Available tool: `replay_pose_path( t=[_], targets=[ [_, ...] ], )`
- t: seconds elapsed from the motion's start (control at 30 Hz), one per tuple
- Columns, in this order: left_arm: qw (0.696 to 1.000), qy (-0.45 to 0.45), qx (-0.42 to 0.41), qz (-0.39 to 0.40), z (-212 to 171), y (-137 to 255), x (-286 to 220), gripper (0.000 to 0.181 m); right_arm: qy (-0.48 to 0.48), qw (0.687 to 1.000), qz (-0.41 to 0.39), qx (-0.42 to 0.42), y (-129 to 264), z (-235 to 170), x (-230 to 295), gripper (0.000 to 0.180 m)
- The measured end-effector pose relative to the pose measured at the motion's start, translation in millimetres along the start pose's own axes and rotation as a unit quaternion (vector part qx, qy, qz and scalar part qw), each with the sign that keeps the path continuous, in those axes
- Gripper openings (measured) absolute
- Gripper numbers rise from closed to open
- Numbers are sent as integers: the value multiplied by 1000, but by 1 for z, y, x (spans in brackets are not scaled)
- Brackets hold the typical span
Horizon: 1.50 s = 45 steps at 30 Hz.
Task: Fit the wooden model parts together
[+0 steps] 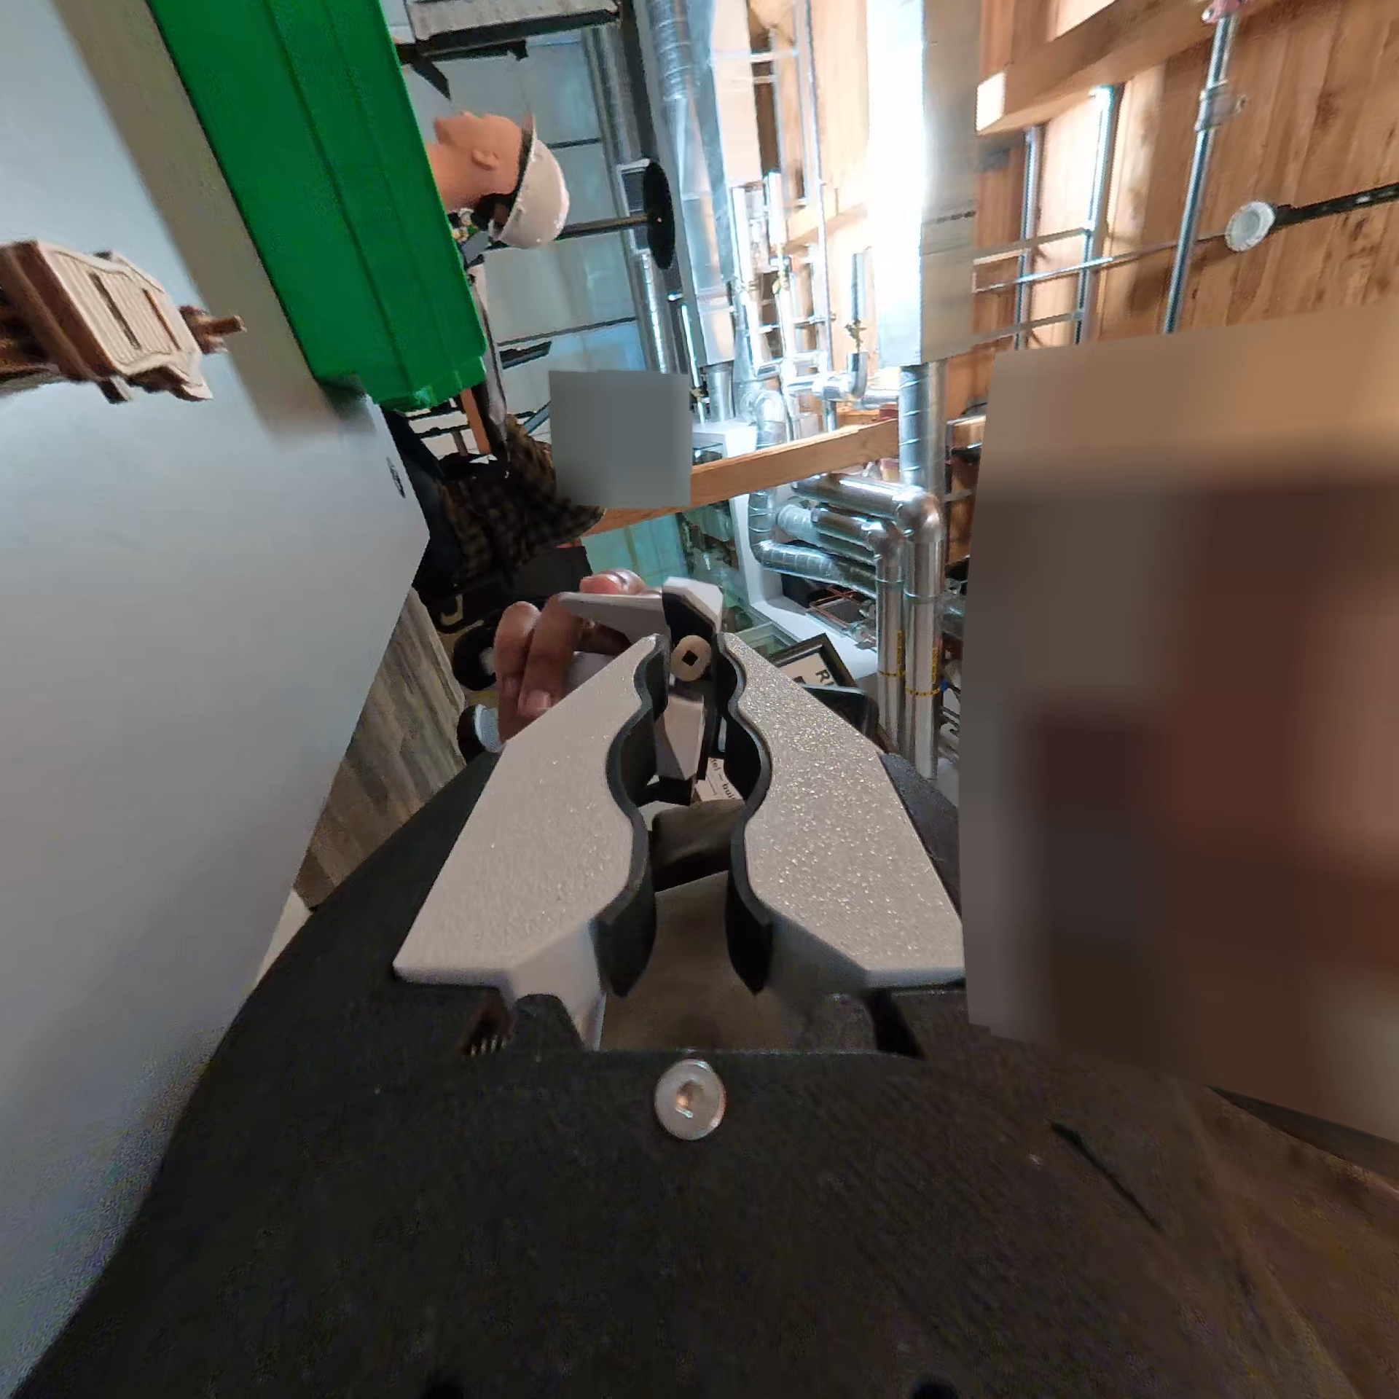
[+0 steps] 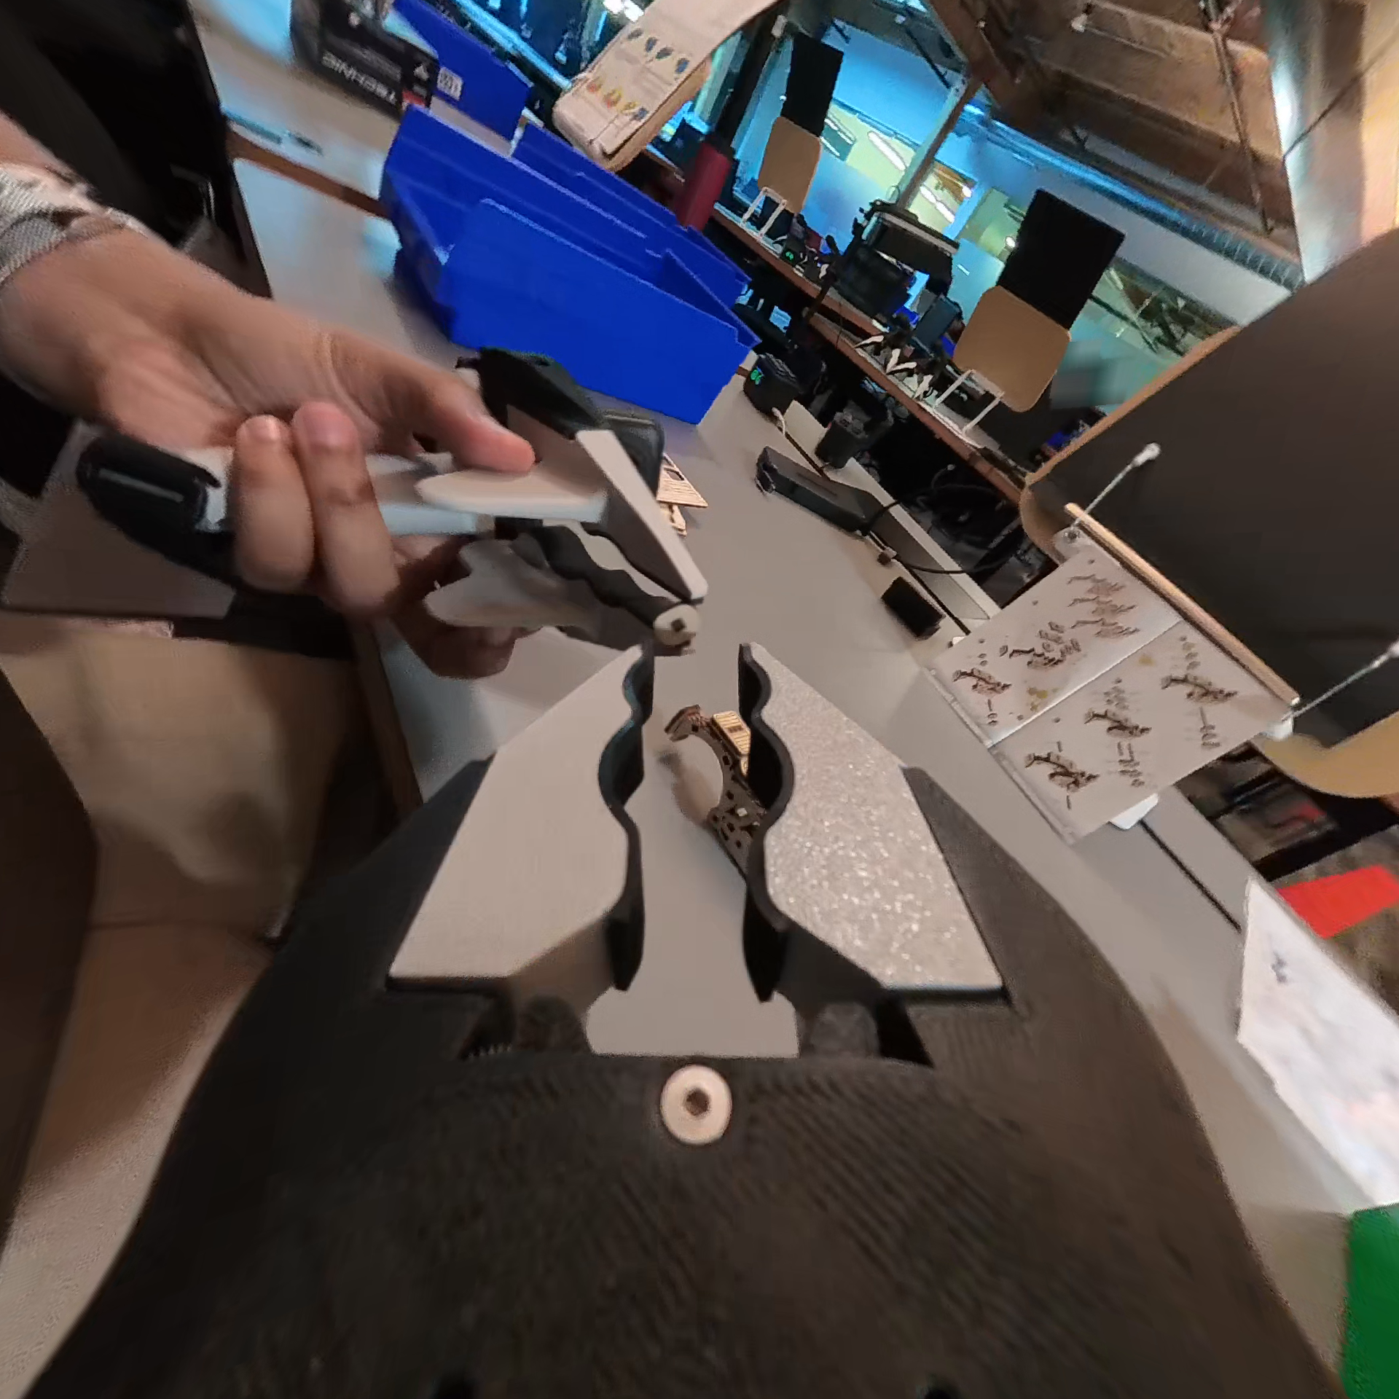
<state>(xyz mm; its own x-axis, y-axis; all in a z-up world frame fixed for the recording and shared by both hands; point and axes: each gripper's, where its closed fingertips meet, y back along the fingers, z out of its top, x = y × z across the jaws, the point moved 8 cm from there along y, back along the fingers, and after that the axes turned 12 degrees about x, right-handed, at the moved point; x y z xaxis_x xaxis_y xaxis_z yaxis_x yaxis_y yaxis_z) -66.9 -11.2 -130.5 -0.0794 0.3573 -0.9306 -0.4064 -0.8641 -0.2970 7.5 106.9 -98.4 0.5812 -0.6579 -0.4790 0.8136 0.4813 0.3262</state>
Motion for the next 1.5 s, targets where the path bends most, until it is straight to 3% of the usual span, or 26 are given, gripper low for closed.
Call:
replay_pose_path(
  t=[0.03,0.3,0.87,1.17,1.5],
  targets=[
    [1000,0,-1,5,1,1,1,9,15,1000,2,2,0,0,2,20],
    [999,-4,17,44,1,5,6,9,82,996,5,27,-5,-2,13,20],
    [995,-4,56,83,-2,4,12,8,89,995,20,40,-8,-6,16,12],
    [995,-11,53,83,-1,5,10,16,73,996,18,45,-8,-8,13,11],
    [995,-20,63,76,-3,3,9,8,1,998,50,23,-8,-6,9,11]
  ],
)
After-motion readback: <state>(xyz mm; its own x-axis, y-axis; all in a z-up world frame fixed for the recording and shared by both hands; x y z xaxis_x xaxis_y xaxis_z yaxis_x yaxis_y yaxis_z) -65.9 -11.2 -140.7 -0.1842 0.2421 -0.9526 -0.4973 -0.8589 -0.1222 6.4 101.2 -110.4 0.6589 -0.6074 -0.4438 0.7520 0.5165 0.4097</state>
